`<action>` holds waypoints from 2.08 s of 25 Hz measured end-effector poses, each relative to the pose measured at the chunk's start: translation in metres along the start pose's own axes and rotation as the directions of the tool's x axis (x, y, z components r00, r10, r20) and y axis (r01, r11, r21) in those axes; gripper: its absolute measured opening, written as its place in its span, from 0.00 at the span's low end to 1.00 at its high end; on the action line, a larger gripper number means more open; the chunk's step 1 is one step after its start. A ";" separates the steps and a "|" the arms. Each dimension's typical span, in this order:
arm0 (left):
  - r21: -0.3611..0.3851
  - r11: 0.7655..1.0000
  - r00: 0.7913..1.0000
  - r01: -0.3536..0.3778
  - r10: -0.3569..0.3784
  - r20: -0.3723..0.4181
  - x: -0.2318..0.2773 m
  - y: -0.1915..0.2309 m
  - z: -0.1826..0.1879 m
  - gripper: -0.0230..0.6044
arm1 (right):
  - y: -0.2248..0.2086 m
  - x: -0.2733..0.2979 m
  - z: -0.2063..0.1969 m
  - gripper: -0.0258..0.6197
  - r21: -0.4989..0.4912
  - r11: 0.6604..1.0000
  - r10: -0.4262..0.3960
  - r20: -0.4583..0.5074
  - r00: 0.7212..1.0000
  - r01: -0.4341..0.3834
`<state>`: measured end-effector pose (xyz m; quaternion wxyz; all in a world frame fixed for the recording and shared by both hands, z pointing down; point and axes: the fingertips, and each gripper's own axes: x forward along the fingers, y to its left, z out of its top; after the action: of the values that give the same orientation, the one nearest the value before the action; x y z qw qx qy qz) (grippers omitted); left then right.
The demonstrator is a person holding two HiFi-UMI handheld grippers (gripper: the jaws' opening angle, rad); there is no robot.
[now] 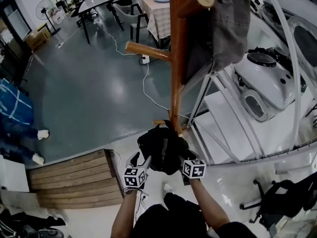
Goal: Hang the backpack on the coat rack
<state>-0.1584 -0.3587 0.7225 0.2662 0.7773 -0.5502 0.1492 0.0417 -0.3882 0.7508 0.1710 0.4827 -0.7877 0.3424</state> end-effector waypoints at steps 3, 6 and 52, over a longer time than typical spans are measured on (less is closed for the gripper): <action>-0.011 1.000 0.999 0.012 -0.011 0.035 -0.019 -0.006 0.004 0.47 | 0.017 0.004 -0.009 0.36 -0.022 0.999 0.023 -0.020 1.000 -0.023; -0.011 1.000 0.997 0.014 -0.013 0.077 -0.038 -0.013 0.010 0.47 | 0.032 0.009 -0.014 0.37 -0.050 0.998 0.037 -0.035 0.999 -0.039; 0.033 0.999 0.896 -0.033 0.014 0.445 -0.248 -0.063 0.083 0.07 | 0.195 -0.222 0.037 0.06 -0.106 0.993 0.093 0.346 0.934 -0.059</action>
<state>-0.1917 -0.1986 0.5089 0.1162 0.7893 -0.6027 -0.0179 -0.0214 -0.2130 0.5188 0.0369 0.4966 -0.8388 0.2200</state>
